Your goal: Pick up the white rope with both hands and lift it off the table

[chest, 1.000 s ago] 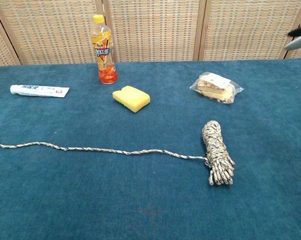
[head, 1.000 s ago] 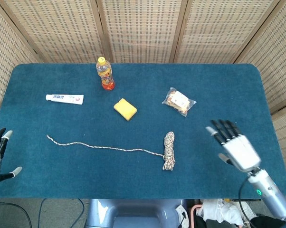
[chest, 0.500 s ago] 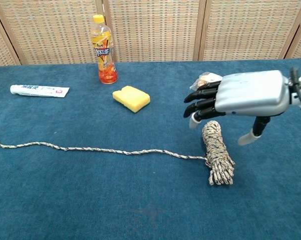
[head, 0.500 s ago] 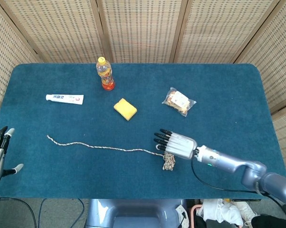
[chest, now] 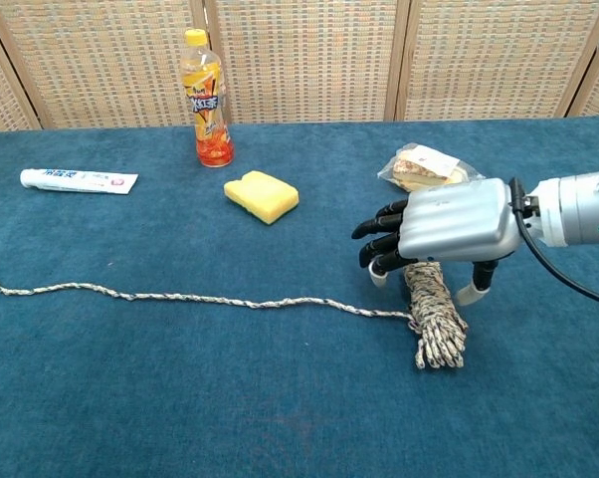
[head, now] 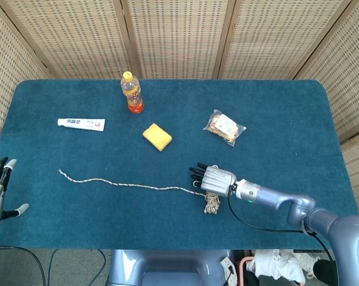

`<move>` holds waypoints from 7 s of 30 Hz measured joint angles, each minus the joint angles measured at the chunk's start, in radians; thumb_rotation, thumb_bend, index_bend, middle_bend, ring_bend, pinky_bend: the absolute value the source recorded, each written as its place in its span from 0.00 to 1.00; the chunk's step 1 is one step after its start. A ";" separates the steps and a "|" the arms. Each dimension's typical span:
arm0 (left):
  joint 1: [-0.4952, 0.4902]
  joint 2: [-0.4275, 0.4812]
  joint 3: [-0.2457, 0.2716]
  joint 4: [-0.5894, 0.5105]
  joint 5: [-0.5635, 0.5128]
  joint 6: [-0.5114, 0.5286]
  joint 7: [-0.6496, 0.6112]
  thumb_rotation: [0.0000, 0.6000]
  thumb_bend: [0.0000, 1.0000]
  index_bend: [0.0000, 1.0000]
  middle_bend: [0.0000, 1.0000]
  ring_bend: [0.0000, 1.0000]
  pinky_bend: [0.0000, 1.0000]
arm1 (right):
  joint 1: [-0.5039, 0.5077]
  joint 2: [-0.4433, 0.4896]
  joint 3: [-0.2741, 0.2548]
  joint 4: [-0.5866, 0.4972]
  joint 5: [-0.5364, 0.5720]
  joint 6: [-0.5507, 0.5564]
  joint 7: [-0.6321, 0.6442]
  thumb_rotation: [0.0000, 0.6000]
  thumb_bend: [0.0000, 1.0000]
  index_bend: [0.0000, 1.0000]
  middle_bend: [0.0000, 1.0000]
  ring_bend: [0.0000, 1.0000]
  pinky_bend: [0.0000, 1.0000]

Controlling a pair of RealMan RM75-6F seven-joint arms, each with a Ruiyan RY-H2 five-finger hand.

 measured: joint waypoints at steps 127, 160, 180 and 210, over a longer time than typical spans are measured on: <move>-0.414 -0.461 0.089 0.891 0.280 -0.239 -0.303 1.00 0.56 0.79 0.00 0.00 0.00 | -0.076 0.174 0.149 -0.461 0.523 0.192 0.054 1.00 0.84 0.65 0.73 0.48 0.64; -0.550 -0.079 0.053 0.134 0.512 -0.008 -0.179 1.00 0.61 0.83 0.00 0.00 0.00 | 0.187 -0.093 0.416 -0.525 1.503 0.121 -0.725 1.00 0.96 0.68 0.80 0.59 0.74; -0.771 -0.037 -0.306 -0.108 -0.202 -0.314 -0.482 1.00 0.62 0.83 0.00 0.00 0.00 | 0.141 -0.147 0.335 -0.530 1.231 0.085 -0.615 1.00 0.96 0.68 0.81 0.59 0.75; -0.748 -0.296 -0.264 0.571 -0.247 -0.558 -0.743 1.00 0.62 0.83 0.00 0.00 0.00 | 0.000 0.132 0.491 -0.705 0.934 0.028 0.181 1.00 0.96 0.68 0.81 0.59 0.75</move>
